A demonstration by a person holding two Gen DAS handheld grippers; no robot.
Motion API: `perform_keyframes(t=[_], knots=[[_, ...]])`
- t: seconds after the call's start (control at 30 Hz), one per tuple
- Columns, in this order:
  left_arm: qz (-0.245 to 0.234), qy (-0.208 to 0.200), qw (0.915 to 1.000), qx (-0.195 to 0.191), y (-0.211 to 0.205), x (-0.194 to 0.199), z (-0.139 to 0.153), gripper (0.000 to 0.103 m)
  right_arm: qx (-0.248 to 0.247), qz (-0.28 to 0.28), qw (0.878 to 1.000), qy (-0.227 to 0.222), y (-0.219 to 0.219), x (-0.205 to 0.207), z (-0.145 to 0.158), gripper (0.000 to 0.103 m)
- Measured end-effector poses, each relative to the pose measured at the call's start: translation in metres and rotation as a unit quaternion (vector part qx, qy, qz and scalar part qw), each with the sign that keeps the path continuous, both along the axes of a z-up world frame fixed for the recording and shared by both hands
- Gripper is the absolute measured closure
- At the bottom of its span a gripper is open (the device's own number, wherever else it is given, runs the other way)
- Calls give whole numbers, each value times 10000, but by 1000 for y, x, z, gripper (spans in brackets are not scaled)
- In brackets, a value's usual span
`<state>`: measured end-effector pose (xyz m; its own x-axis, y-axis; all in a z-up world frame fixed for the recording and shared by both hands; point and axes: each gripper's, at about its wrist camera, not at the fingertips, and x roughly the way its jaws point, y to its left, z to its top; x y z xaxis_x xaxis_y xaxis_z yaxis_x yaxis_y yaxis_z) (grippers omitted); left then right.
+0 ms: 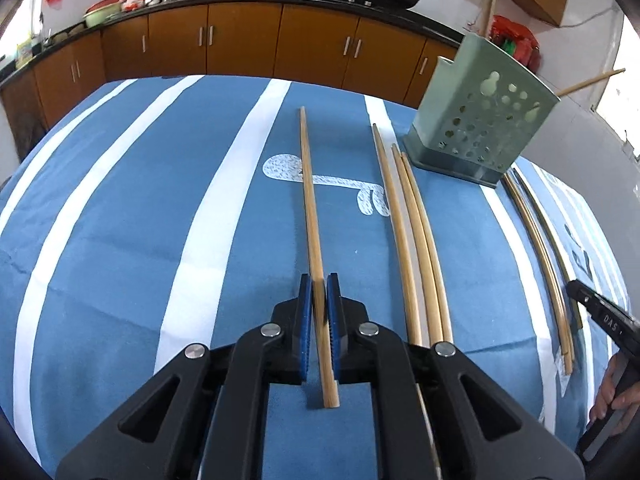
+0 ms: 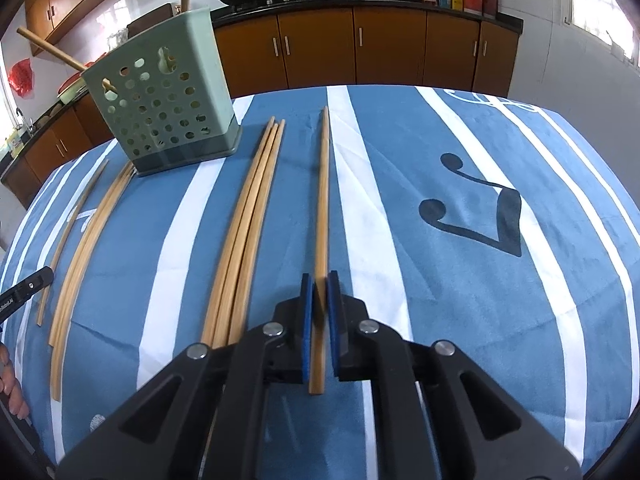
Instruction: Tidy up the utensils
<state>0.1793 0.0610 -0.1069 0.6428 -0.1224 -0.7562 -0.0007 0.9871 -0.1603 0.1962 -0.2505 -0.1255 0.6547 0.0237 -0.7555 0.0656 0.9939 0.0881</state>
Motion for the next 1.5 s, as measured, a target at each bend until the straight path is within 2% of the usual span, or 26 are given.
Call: perform_keyframes(t=[0.23, 0.57, 0.83, 1.0, 1.03, 1.1, 1.13, 1.33, 1.5], knots=[[0, -8, 10000, 99, -3, 0, 0, 94, -100, 32, 9999, -7, 3, -1, -1, 91], [10, -10, 10000, -9, 1, -1, 0, 94, -254, 177, 9995, 5, 11, 0, -1, 78], [8, -12, 10000, -66, 2, -1, -1, 94, -246, 189, 9995, 2, 12, 0, -1, 76], [-19, 1, 10000, 81, -1, -8, 0, 94, -105, 102, 9999, -5, 9, -5, -1, 76], [-8, -6, 10000, 70, -1, -10, 0, 94, -82, 92, 9999, -8, 8, -6, -1, 77], [11, -13, 10000, 61, -1, -13, -1, 94, -41, -2, 10000, -6, 4, -6, -1, 91], [21, -12, 10000, 74, -1, -14, -1, 94, 45, -5, 10000, -10, 0, -6, -2, 94], [-64, 30, 9995, 313, -7, -15, 0, 95, 125, 33, 9998, -143, -4, -11, 6, 96], [-55, -177, 9995, 259, -2, -22, 19, 95, 247, -88, 9970, -734, -13, -25, 39, 96]])
